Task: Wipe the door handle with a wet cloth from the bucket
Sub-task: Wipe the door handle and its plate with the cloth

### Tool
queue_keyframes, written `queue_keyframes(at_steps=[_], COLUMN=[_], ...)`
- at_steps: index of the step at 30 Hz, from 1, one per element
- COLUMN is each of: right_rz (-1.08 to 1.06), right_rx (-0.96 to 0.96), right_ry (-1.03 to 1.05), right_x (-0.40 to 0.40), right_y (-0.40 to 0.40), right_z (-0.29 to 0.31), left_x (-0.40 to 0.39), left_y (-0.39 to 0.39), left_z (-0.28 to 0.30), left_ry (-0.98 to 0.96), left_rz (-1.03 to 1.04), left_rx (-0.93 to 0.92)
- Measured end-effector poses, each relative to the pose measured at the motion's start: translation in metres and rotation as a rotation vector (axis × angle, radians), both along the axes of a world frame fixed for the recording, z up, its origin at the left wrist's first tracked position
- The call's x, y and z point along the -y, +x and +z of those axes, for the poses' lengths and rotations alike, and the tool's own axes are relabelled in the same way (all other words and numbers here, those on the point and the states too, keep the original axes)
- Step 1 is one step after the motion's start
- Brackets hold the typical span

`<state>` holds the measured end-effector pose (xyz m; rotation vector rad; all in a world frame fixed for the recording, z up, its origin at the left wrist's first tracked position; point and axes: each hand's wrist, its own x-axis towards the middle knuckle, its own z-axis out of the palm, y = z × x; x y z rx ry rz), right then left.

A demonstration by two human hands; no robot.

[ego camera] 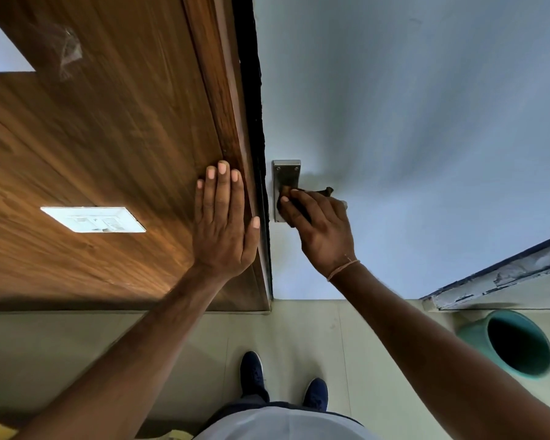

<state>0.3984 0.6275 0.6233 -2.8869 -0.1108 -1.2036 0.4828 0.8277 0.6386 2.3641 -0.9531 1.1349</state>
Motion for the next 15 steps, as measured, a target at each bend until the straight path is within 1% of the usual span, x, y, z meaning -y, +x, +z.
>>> queue_keyframes(at_steps=[3, 6, 8, 11, 12, 13, 14, 15], right_rz=[-0.030, -0.069, -0.143, -0.282, -0.331, -0.362, -0.366, -0.341], right_rx=[0.061, 0.090, 0.057, -0.014, -0.038, -0.057, -0.064, -0.060], right_ry=[0.077, 0.084, 0.114, 0.272, 0.353, 0.506, 0.737, 1.046], right_x=[0.018, 0.043, 0.056, 0.069, 0.069, 0.068, 0.062, 0.053], right_y=[-0.012, -0.027, -0.033, -0.046, -0.054, -0.061, -0.066, -0.069], right_z=[-0.001, -0.006, -0.007, -0.004, 0.001, 0.004, 0.010, 0.016], left_x=[-0.002, -0.002, -0.001, 0.001, 0.002, 0.004, 0.006, 0.009], left_y=[-0.002, -0.002, -0.002, -0.003, -0.005, -0.009, -0.014, -0.019], left_z=[0.000, 0.000, 0.000, 0.000, 0.001, 0.002, 0.003, 0.004], left_ry=[0.009, 0.013, 0.018, 0.012, 0.002, -0.007, -0.018, -0.028], left_rz=[-0.002, 0.009, 0.017, 0.028, 0.026, 0.016, 0.002, -0.016], left_rx=[0.002, -0.010, -0.022, -0.049, -0.065, -0.089, -0.113, -0.137])
